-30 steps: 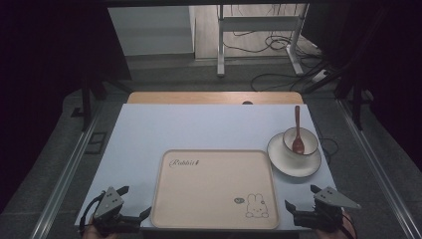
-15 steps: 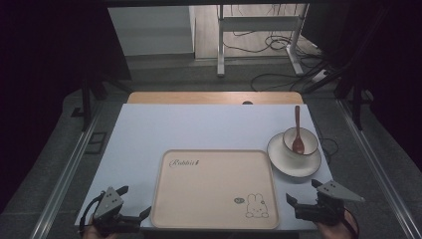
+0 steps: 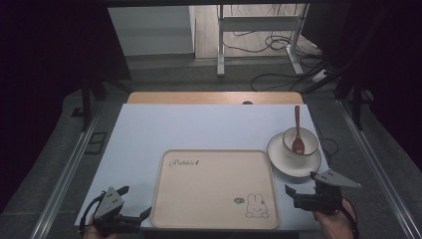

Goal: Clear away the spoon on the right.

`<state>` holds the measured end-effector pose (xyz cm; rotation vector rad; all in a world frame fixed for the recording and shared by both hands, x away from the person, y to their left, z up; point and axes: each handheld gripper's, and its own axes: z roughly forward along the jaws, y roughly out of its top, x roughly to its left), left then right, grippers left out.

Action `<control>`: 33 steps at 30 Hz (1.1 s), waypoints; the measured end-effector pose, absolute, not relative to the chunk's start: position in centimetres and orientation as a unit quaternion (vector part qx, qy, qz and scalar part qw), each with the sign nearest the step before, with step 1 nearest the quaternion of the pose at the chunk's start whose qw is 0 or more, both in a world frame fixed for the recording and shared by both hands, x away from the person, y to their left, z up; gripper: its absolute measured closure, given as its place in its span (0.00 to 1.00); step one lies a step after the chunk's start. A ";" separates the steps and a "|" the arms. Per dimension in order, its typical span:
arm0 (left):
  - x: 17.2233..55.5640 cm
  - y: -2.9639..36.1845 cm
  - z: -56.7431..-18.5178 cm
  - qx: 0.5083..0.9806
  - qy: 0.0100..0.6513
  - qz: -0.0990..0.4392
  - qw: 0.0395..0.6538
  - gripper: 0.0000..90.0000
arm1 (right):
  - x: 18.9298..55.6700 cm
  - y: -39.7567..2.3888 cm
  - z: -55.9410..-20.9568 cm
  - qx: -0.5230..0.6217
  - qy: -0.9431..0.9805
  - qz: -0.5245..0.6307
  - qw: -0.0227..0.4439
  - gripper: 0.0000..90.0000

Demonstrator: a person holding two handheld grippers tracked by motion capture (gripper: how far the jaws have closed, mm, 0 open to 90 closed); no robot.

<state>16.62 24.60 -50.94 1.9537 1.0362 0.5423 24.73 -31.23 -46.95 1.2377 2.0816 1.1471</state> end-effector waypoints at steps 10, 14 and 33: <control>16.6 24.6 -50.9 0.779 0.413 0.216 0.419 0.00 | 26.3 -30.8 -46.3 0.447 0.766 0.399 0.235 0.00; 16.6 24.6 -50.9 0.779 0.413 0.216 0.419 0.00 | 27.1 -30.7 -46.1 0.448 0.764 0.397 0.240 0.00; 16.6 24.5 -50.9 0.783 0.408 0.215 0.418 0.00 | 30.8 -30.2 -44.5 0.466 0.755 0.388 0.250 0.00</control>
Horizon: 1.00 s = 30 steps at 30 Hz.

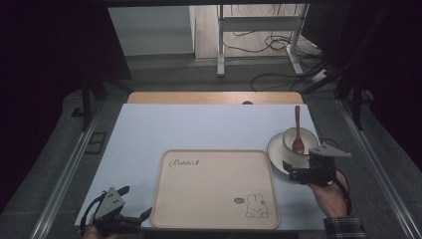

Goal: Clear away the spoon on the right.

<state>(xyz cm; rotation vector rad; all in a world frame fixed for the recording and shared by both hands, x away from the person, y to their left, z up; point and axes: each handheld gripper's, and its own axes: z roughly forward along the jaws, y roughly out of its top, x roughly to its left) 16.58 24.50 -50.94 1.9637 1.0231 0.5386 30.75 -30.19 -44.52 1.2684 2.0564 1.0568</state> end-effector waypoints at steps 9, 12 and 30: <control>16.6 24.5 -50.9 0.784 0.407 0.214 0.418 0.00 | 32.7 -30.5 -44.1 0.488 0.743 0.383 0.250 0.00; 16.6 24.5 -50.9 0.784 0.407 0.214 0.418 0.00 | 33.4 -30.6 -43.9 0.492 0.745 0.376 0.249 0.00; 16.6 24.4 -51.0 0.787 0.403 0.210 0.418 0.00 | 37.8 -31.8 -43.8 0.514 0.748 0.338 0.251 0.02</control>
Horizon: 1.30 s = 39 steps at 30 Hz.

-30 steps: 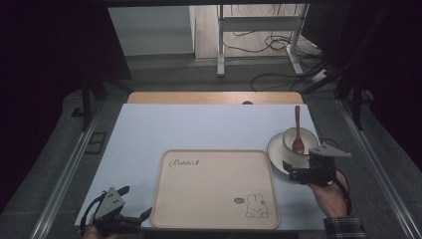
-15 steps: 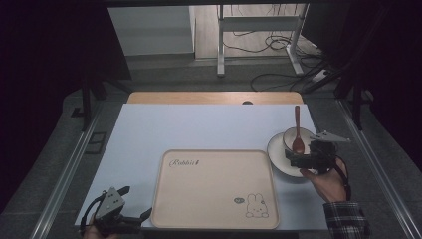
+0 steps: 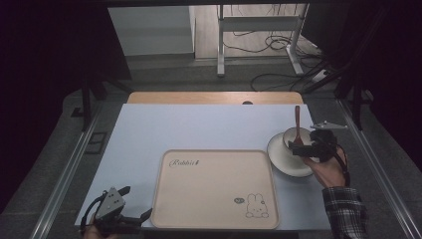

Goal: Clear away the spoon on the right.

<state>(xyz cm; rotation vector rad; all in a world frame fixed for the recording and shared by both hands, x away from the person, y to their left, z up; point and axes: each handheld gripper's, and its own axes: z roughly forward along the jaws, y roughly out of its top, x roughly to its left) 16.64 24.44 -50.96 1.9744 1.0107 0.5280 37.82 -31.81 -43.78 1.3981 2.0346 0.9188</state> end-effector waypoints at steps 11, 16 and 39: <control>16.6 24.5 -51.0 0.787 0.402 0.210 0.418 0.00 | 40.3 -31.7 -43.0 0.518 0.747 0.320 0.267 0.14; 16.6 24.5 -51.0 0.788 0.401 0.209 0.419 0.00 | 41.5 -31.5 -42.9 0.523 0.745 0.315 0.269 0.22; 16.6 24.5 -51.0 0.790 0.397 0.207 0.418 0.00 | 45.6 -31.2 -43.7 0.536 0.741 0.280 0.292 0.55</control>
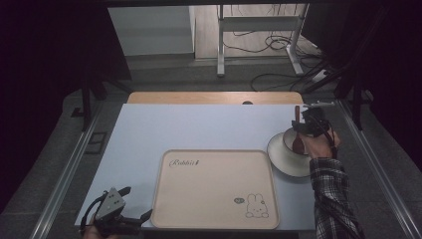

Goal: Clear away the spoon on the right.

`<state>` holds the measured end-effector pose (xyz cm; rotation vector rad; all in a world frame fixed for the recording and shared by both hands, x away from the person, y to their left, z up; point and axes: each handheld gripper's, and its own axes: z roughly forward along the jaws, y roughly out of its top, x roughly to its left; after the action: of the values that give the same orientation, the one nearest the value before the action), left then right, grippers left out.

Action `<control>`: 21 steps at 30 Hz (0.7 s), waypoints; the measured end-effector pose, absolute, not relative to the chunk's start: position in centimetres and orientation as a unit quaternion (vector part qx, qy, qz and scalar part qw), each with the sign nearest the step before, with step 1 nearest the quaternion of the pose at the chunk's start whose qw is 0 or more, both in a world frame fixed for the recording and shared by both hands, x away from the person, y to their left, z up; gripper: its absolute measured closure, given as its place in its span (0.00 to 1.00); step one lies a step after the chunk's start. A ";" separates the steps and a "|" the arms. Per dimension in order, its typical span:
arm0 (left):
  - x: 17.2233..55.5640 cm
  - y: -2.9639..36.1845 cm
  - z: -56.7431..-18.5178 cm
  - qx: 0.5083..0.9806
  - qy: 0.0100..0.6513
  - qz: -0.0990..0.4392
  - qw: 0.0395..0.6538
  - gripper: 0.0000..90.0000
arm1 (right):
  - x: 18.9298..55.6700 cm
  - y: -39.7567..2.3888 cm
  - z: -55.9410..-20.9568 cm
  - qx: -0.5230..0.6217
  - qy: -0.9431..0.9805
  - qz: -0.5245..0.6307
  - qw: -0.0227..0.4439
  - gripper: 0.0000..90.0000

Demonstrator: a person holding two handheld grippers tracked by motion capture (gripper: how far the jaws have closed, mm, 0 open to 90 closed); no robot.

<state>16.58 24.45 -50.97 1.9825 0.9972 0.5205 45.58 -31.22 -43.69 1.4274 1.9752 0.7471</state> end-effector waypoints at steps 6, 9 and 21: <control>16.5 24.4 -51.0 0.791 0.397 0.208 0.417 0.00 | 46.5 -31.0 -44.2 0.541 0.742 0.269 0.290 0.64; 16.5 24.4 -51.0 0.791 0.397 0.208 0.416 0.00 | 46.8 -30.7 -44.5 0.537 0.746 0.259 0.297 0.69; 16.5 24.4 -51.0 0.792 0.396 0.207 0.416 0.00 | 47.3 -29.8 -44.0 0.523 0.764 0.263 0.271 0.87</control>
<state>16.50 24.40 -51.00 1.9900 0.9935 0.5210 47.33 -29.79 -44.01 1.4096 2.0588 0.7080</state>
